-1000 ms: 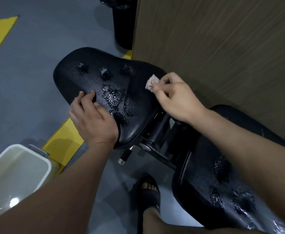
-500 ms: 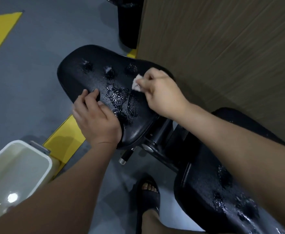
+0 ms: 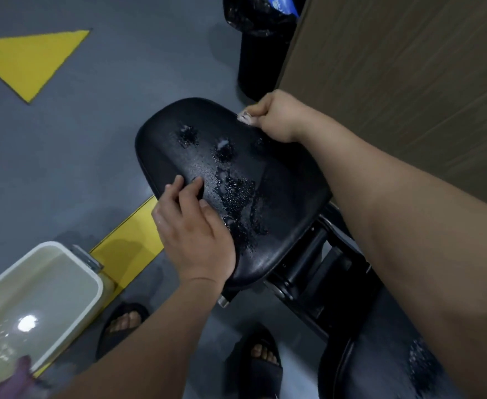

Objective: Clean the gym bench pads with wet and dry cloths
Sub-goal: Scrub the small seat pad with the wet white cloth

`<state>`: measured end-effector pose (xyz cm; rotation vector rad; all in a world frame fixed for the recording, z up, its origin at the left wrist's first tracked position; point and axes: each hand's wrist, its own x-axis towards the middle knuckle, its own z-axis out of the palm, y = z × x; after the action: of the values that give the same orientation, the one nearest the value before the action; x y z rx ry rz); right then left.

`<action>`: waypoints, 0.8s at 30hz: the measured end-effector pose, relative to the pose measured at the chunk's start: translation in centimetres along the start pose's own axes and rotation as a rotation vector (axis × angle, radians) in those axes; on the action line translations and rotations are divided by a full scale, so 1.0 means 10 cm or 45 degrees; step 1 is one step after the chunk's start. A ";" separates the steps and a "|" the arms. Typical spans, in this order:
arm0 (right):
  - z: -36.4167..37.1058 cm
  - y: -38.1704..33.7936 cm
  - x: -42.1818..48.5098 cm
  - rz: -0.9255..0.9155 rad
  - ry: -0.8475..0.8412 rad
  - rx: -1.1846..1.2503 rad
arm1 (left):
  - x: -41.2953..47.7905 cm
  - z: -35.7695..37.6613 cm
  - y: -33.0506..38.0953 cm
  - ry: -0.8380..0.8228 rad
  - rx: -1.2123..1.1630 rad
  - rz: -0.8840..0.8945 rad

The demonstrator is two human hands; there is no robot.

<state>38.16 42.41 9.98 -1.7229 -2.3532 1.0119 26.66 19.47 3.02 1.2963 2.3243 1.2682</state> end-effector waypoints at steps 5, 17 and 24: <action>-0.14 0.07 0.02 0.037 -0.029 -0.001 | 0.00 0.01 0.01 0.007 0.016 -0.005; 0.00 -0.21 0.14 -0.007 -0.026 0.029 | 0.00 0.01 0.02 0.006 0.015 -0.002; -0.01 -0.29 0.17 -0.006 -0.037 0.032 | 0.01 0.02 0.01 0.028 0.012 -0.008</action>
<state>35.15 43.52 11.06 -1.7042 -2.3505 1.0688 26.83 19.71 3.00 1.2838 2.3501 1.2775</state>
